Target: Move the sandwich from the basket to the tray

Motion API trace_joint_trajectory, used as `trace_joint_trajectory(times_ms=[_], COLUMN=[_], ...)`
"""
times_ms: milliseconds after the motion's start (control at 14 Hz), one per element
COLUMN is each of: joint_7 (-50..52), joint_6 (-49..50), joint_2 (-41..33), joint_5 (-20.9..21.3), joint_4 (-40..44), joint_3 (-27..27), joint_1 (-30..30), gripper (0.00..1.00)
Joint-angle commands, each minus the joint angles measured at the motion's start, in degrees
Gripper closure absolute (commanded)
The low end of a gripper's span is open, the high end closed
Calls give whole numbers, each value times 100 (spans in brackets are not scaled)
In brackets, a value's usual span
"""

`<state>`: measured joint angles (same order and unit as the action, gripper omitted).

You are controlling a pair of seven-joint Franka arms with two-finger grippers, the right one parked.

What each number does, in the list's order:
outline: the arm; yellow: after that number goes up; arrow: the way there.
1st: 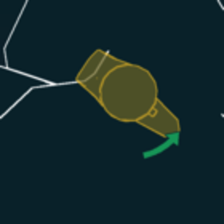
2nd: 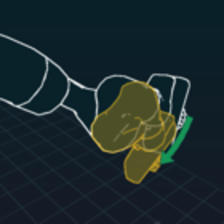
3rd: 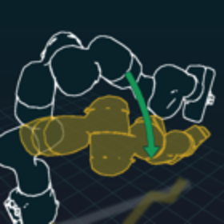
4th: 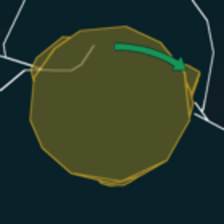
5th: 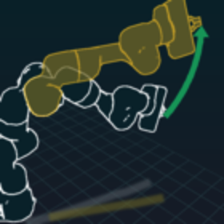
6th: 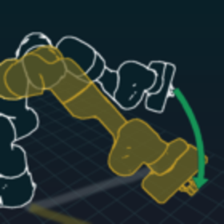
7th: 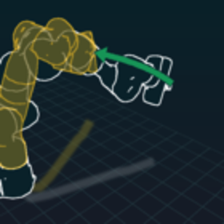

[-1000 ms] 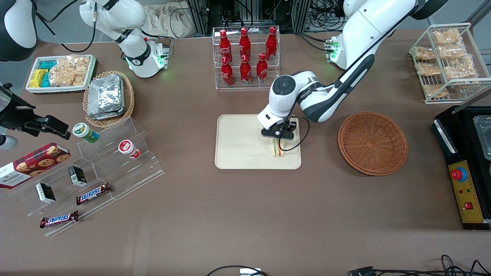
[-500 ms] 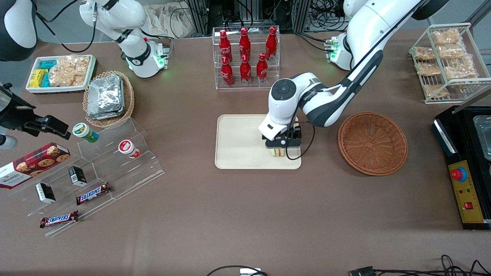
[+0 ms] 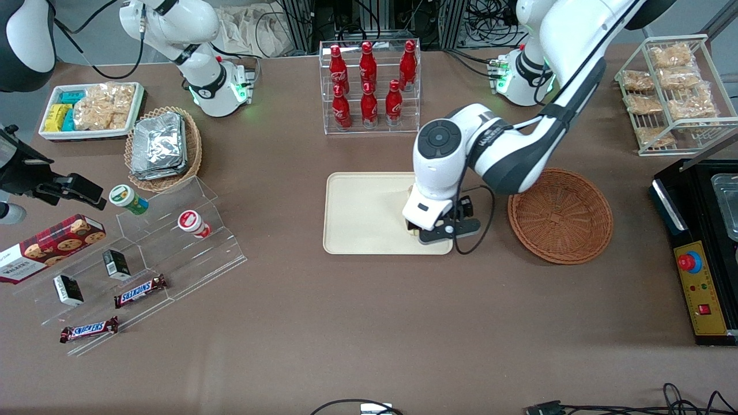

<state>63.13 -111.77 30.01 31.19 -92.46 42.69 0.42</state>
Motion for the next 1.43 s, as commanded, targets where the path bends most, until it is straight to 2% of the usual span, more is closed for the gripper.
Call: trace_joint_trajectory(times_ms=[0,500,714,786,929,1143,1357], joint_7=[-2,-37,-405,-633,-1195,-2625,-3962], joint_6=[235,305,402,411,402,454,1006], joint_2=[-179,-443,-522,-662,-969,-1654,-2235], joint_5=[-95,-174,-244,-427,-945,-1868,-2388], joint_4=[105,123,88,70,35,-219,-290], joint_3=[11,20,-7,-50,-619,-1437,-2141], joint_1=[256,573,784,784,688,635,582], gripper=[0,0,0,0,0,0,0])
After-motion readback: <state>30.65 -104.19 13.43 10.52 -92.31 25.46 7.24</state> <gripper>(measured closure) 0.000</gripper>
